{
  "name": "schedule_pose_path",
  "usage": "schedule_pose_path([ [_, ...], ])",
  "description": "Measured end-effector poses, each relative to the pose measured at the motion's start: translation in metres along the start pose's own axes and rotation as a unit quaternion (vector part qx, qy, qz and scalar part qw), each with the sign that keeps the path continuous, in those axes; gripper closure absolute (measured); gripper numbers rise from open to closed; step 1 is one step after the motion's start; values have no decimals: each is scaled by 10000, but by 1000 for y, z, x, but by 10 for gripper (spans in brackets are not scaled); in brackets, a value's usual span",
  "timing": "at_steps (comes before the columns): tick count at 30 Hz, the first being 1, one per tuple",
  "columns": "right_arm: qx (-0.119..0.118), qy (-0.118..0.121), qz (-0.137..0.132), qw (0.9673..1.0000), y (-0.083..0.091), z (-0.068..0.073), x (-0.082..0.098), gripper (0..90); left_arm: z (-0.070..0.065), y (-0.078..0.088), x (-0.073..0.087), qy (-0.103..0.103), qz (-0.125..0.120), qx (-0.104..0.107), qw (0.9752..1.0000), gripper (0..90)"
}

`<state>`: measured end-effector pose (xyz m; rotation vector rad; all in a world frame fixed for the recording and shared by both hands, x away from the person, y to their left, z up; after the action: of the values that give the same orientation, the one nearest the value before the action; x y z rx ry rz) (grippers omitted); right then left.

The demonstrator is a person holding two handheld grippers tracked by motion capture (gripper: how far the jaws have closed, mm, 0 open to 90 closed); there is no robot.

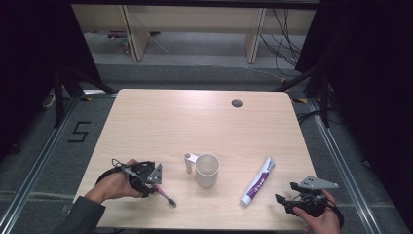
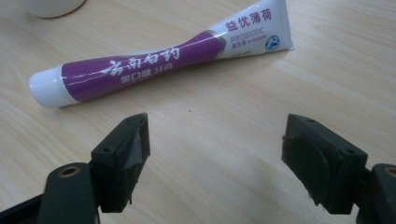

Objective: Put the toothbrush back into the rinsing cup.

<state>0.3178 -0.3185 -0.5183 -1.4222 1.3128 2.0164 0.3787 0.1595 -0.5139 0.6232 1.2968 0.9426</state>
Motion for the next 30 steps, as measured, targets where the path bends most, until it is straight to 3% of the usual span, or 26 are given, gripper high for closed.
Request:
schedule_pose_path([
  [3, -39, 64, -22, 10000, 0, -1, 0, 240, 1, -1, 1, 0, 45, 111, 9999, 551],
  [5, 43, -114, 50, 9999, 1, 1, 1, 240, 4, -3, 1, 90, 124, 126, 9998, 544],
  [7, 54, 61, -20, 10000, 0, -2, 0, 240, 5, -5, 1, 85, 142, 204, 9997, 544],
  [8, 7, -153, 36, 9999, 0, 2, 1, 240, 6, -6, 1, 91, 152, 233, 9996, 554],
  [12, 25, 63, -21, 10000, -1, -1, 0, 240, 7, -8, 0, 131, 236, 301, 9992, 598],
  [18, 3, -33, 24, 10000, -1, 1, 1, 240, 5, -8, 0, 288, 370, 489, 9977, 683],
  [23, -8, -31, 45, 10000, -1, 1, 1, 240, 2, -7, -1, 362, 431, 547, 9969, 774],
  [30, -63, -125, 79, 9999, -1, 4, 2, 242, 1, -8, -2, 477, 650, 512, 9954, 814],
])
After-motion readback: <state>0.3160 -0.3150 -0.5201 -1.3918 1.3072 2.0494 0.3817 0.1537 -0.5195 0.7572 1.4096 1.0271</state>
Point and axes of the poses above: each handheld gripper's, and its own axes: y roughly backward along the jaws, x roughly out of its underside, z roughly to its left, the point moved 4 cm from there along -y, roughly forward along the jaws, and after that the axes turned 15 degrees about -z, right-handed, at the moved point
